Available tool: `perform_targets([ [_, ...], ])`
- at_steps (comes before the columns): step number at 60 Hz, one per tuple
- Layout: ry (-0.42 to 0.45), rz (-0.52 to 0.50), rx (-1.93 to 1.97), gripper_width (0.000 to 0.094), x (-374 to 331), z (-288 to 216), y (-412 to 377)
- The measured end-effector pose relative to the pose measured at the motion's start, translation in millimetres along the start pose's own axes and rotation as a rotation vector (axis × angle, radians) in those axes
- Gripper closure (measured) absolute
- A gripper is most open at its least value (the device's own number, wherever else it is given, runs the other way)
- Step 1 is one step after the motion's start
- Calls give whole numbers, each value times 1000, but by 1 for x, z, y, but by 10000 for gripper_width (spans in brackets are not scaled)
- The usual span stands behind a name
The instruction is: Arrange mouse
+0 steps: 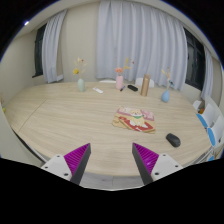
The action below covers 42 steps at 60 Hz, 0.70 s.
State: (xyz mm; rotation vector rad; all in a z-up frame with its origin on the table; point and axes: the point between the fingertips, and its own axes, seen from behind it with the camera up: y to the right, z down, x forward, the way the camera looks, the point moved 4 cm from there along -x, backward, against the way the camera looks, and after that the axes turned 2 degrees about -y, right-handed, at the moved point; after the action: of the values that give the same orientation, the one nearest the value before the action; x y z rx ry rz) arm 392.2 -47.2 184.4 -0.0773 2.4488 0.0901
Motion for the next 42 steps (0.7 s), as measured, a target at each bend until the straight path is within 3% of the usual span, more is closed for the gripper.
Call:
perform_targets([
  [42, -38, 231, 106, 77, -6, 79, 277],
])
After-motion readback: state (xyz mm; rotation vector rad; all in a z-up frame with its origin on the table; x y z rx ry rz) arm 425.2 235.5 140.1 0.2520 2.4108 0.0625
